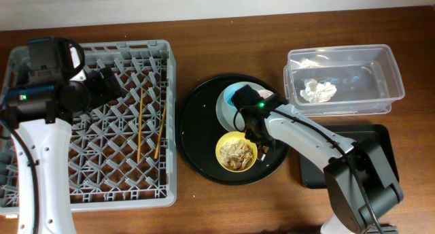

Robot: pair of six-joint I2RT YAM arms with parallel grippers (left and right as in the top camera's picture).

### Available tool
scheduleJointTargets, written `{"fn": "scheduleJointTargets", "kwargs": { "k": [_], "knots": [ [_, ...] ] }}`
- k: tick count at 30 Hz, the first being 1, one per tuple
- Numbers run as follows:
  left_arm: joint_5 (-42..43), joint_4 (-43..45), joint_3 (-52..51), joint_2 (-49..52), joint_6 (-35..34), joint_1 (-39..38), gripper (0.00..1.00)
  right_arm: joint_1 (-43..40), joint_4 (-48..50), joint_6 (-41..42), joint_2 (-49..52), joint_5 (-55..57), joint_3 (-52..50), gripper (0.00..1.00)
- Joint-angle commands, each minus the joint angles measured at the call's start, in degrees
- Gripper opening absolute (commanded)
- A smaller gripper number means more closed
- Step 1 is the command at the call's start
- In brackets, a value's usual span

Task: Sort waste into correct bins and load items into the dishwasher rack
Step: 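Grasp the gold wrapper on the tray with the right gripper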

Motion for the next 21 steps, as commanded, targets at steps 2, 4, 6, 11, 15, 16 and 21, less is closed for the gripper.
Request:
{"fn": "scheduleJointTargets", "kwargs": {
  "k": [2, 4, 6, 11, 15, 16, 21],
  "knots": [
    [0.2, 0.1, 0.6, 0.1, -0.5, 0.2, 0.99, 0.3, 1.4, 0.7, 0.2, 1.6, -1.3, 0.34],
    [0.2, 0.1, 0.6, 0.1, -0.5, 0.2, 0.99, 0.3, 4.1, 0.7, 0.2, 1.6, -3.1, 0.34],
    [0.2, 0.1, 0.6, 0.1, -0.5, 0.2, 0.99, 0.3, 6.1, 0.7, 0.2, 1.6, -4.8, 0.34],
    [0.2, 0.1, 0.6, 0.1, -0.5, 0.2, 0.99, 0.3, 6.0, 0.7, 0.1, 1.6, -5.0, 0.21],
    [0.2, 0.1, 0.6, 0.1, -0.5, 0.2, 0.99, -0.1, -0.2, 0.7, -1.6, 1.8, -2.0, 0.04],
    [0.2, 0.1, 0.6, 0.1, -0.5, 0.2, 0.99, -0.5, -3.6, 0.7, -2.7, 1.9, 0.2, 0.04],
    [0.2, 0.1, 0.6, 0.1, -0.5, 0.2, 0.99, -3.1, -13.8, 0.5, -12.3, 5.0, 10.8, 0.04]
  ]
}}
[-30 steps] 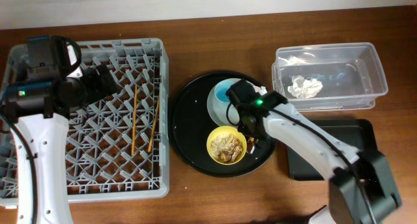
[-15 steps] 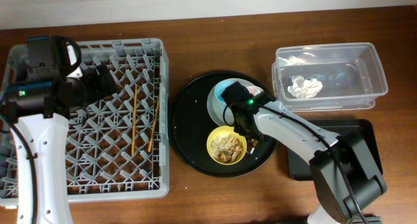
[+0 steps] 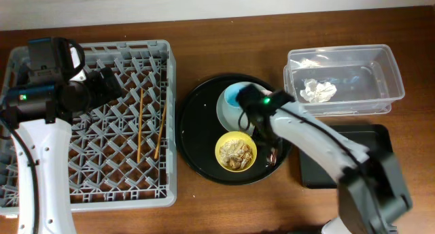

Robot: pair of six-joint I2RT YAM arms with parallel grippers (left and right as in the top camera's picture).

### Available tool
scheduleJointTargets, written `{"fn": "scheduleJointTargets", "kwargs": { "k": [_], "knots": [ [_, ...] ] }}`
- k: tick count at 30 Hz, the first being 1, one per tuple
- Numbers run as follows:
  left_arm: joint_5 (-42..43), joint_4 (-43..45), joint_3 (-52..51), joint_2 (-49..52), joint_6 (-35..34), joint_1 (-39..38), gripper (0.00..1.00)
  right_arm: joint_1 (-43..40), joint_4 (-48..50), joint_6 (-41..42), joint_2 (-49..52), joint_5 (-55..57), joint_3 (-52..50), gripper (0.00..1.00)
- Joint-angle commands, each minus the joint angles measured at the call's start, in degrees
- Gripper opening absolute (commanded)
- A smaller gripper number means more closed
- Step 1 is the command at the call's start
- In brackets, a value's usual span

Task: Sort waste into correct bins and load items into the dishwasher rack
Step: 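Grasp the gold wrapper on the tray with the right gripper, then drop the gold wrapper into the clear plastic bin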

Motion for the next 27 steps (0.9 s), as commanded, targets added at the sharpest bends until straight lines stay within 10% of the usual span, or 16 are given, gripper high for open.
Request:
{"fn": "scheduleJointTargets", "kwargs": {
  "k": [1, 17, 18, 21, 27],
  "knots": [
    [0.2, 0.1, 0.6, 0.1, -0.5, 0.2, 0.99, -3.3, -0.5, 0.4, -9.3, 3.3, 5.7, 0.04],
    [0.2, 0.1, 0.6, 0.1, -0.5, 0.2, 0.99, -39.2, 19.9, 0.4, 0.2, -10.1, 5.0, 0.13],
    [0.2, 0.1, 0.6, 0.1, -0.5, 0.2, 0.99, -40.2, 20.1, 0.4, 0.9, -10.8, 5.0, 0.17],
    [0.2, 0.1, 0.6, 0.1, -0.5, 0.2, 1.0, -41.6, 20.3, -7.3, 1.1, -10.7, 5.1, 0.93],
    [0.2, 0.1, 0.6, 0.1, -0.5, 0.2, 0.99, -41.8, 9.2, -16.2, -2.3, -10.8, 12.6, 0.99]
  ]
}}
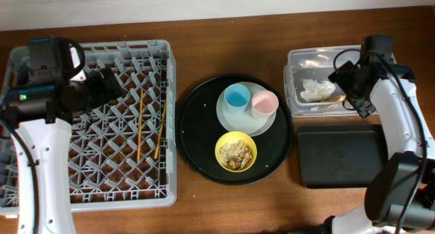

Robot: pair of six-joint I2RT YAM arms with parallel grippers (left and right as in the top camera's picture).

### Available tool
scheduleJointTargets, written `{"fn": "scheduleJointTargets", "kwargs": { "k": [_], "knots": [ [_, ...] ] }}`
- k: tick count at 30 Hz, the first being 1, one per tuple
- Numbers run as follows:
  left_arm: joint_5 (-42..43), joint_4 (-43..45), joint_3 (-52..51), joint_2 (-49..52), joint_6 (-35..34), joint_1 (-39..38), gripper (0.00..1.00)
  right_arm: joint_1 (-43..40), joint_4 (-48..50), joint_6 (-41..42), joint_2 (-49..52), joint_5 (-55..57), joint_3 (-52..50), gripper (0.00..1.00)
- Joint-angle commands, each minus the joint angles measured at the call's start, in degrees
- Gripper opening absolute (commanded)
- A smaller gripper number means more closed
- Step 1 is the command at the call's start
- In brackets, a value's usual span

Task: Sort waste into correct bins and load items into the dishwasher rack
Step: 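Drop the gold wrapper into the clear plastic bin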

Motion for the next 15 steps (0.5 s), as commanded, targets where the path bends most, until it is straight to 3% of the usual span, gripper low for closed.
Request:
{"fn": "scheduleJointTargets", "kwargs": {
  "k": [1, 7, 8, 13, 15],
  "knots": [
    [0.2, 0.1, 0.5, 0.1, -0.5, 0.2, 0.99, -0.1, -9.2, -5.0, -4.5, -0.6, 9.0, 0.98],
    [0.2, 0.1, 0.5, 0.1, -0.5, 0.2, 0.99, 2.8, -27.7, -16.5, -10.7, -5.4, 16.3, 1.0],
    [0.2, 0.1, 0.5, 0.1, -0.5, 0.2, 0.99, 3.8, -30.5, -17.7, -11.1, -5.4, 16.2, 0.93],
    [0.2, 0.1, 0.5, 0.1, -0.5, 0.2, 0.99, 10.6, -36.1, -19.8, -11.2, -5.3, 8.9, 0.4],
    [0.2, 0.1, 0.5, 0.1, -0.5, 0.2, 0.99, 13.3, -34.3, -19.8, -11.2, -5.0, 3.0, 0.39]
  ]
}}
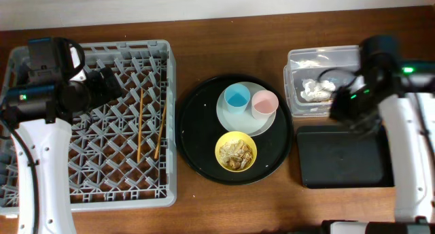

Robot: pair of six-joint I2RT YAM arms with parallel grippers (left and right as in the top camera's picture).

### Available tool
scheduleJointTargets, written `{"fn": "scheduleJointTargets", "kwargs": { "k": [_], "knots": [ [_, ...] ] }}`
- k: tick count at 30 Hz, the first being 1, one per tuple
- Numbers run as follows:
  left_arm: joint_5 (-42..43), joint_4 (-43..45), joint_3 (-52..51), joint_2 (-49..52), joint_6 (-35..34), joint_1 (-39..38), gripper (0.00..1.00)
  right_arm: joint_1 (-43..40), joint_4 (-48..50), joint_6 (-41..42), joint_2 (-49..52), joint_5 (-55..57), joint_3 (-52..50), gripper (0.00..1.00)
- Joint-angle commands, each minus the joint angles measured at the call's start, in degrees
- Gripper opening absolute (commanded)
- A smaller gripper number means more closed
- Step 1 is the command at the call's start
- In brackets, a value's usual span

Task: Sort waste into correct bins and load items into the dishwasher rack

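Note:
The round black tray (197, 135) holds a white plate (234, 122) with a blue cup (237, 96) and a pink cup (264, 103), plus a yellow bowl (236, 152) of food scraps. Two chopsticks (141, 122) lie in the grey dish rack (88, 186). My left gripper (112, 86) hovers over the rack's upper left; its jaws are too dark to read. My right gripper (342, 110) is at the front edge of the clear bin (299, 57), which contains crumpled paper (316, 90); whether its jaws are open or shut does not show.
A black rectangular bin (343, 159) sits just in front of the clear bin, at the right. The wooden table (224, 207) shows around the tray. The left arm's white link runs down the rack's left side.
My right gripper has shifted from over the clear bin's right half to its front edge, near the black bin. The left arm, tray, cups and bowl are unchanged.
My right gripper was first down on the black tray beside the yellow bowl, then still over the tray by the plate. Later it was over the clear bin, and now it is at that bin's front edge. The left arm stayed over the rack throughout.

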Motion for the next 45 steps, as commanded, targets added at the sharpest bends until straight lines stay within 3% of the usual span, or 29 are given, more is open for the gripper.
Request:
{"fn": "scheduleJointTargets", "kwargs": {
  "k": [1, 6, 19, 20, 21, 23, 29, 38, 45],
  "knots": [
    [0.2, 0.1, 0.6, 0.1, -0.5, 0.2, 0.99, 4.6, 2.3, -1.4, 0.9, 0.2, -9.9, 0.39],
    [0.2, 0.1, 0.6, 0.1, -0.5, 0.2, 0.99, 9.0, 10.5, -1.5, 0.9, -2.3, -22.1, 0.4],
    [0.2, 0.1, 0.6, 0.1, -0.5, 0.2, 0.99, 14.3, 29.1, -3.1, 1.3, 0.8, -35.6, 0.39],
    [0.2, 0.1, 0.6, 0.1, -0.5, 0.2, 0.99, 14.3, 30.5, -3.1, 1.6, 0.8, -36.5, 0.35],
    [0.2, 0.1, 0.6, 0.1, -0.5, 0.2, 0.99, 14.3, 31.8, -3.1, 1.8, 0.8, -37.3, 0.25],
    [0.2, 0.1, 0.6, 0.1, -0.5, 0.2, 1.0, 14.3, 31.9, -3.1, 1.8, 1.5, -37.4, 0.18],
    [0.2, 0.1, 0.6, 0.1, -0.5, 0.2, 0.99, 14.3, 32.3, -3.1, 1.9, 7.2, -37.9, 0.17],
    [0.2, 0.1, 0.6, 0.1, -0.5, 0.2, 0.99, 14.3, 35.0, -3.1, 1.9, 7.2, -39.9, 0.17],
    [0.2, 0.1, 0.6, 0.1, -0.5, 0.2, 0.99, 14.3, 36.5, -3.1, 1.9, 7.2, -39.9, 0.06]
  ]
}}
